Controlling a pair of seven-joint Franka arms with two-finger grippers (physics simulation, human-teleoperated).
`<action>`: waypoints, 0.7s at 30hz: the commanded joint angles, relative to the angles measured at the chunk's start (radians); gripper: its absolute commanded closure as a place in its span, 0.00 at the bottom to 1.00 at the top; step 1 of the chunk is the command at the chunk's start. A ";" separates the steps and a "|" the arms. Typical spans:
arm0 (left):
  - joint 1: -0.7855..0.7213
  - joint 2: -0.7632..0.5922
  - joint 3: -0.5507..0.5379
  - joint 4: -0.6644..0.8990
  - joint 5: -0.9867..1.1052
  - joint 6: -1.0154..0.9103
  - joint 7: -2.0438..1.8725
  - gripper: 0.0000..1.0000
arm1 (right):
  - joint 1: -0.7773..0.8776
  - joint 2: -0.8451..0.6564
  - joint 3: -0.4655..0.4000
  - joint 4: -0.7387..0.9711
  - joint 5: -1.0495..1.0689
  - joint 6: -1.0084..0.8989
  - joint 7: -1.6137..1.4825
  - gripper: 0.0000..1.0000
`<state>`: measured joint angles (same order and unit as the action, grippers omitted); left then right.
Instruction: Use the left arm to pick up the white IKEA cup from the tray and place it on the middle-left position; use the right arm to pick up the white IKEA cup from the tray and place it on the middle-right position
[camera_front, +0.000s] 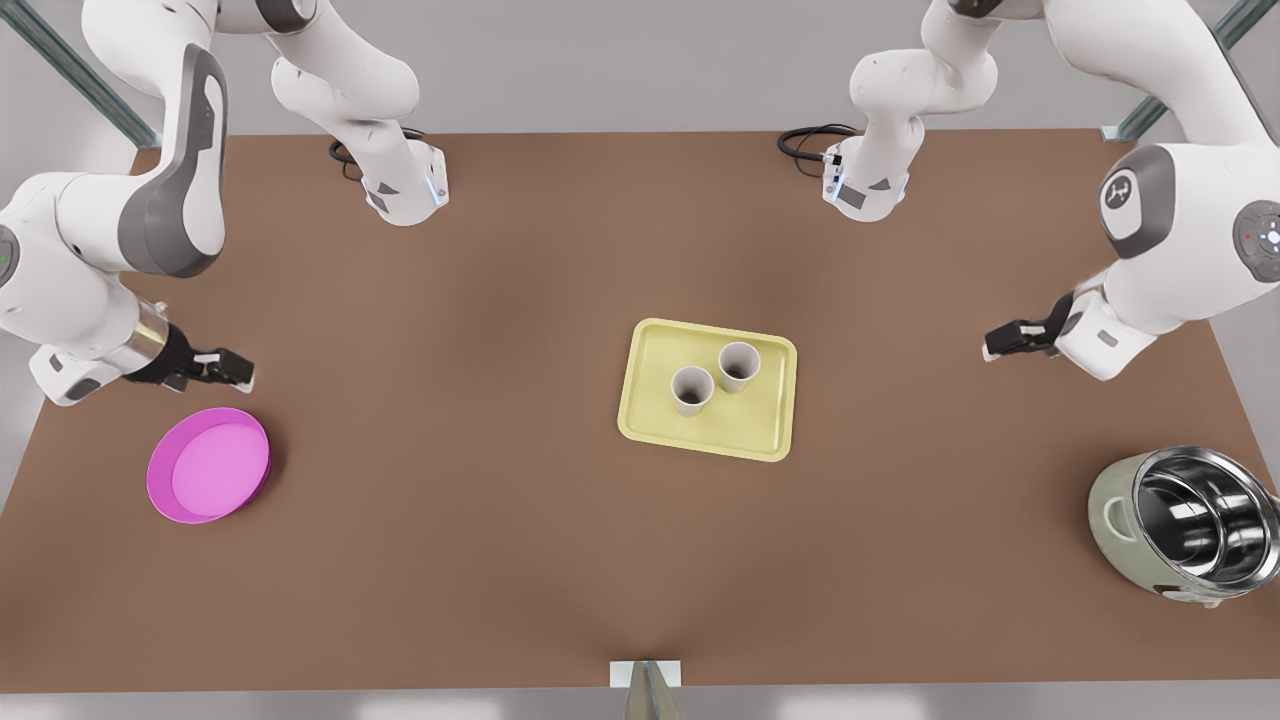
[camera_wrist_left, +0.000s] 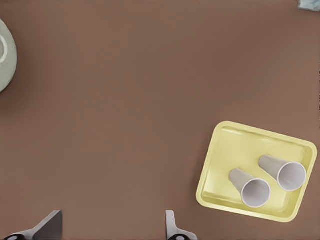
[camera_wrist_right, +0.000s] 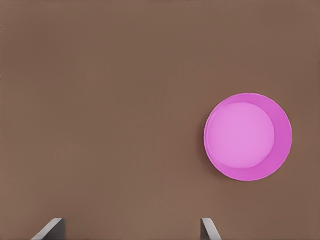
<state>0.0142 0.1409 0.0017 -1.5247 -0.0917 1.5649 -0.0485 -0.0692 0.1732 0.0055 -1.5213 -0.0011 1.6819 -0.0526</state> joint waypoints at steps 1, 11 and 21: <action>-0.003 0.000 0.000 0.000 0.000 0.061 0.033 0.00 | 0.000 0.000 -0.001 0.000 0.004 0.047 -0.049 0.00; -0.398 0.063 -0.014 -0.138 0.018 0.193 -0.435 0.00 | 0.370 0.216 0.060 0.024 0.003 0.114 0.247 0.00; -0.504 0.042 -0.025 -0.532 0.006 0.662 -0.498 0.00 | 0.575 0.359 0.073 0.030 0.009 0.318 0.419 0.00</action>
<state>-0.4946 0.1613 -0.0229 -2.0548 -0.0838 2.0211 -0.2805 0.5045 0.5306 0.0776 -1.4904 0.0061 1.9267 0.1181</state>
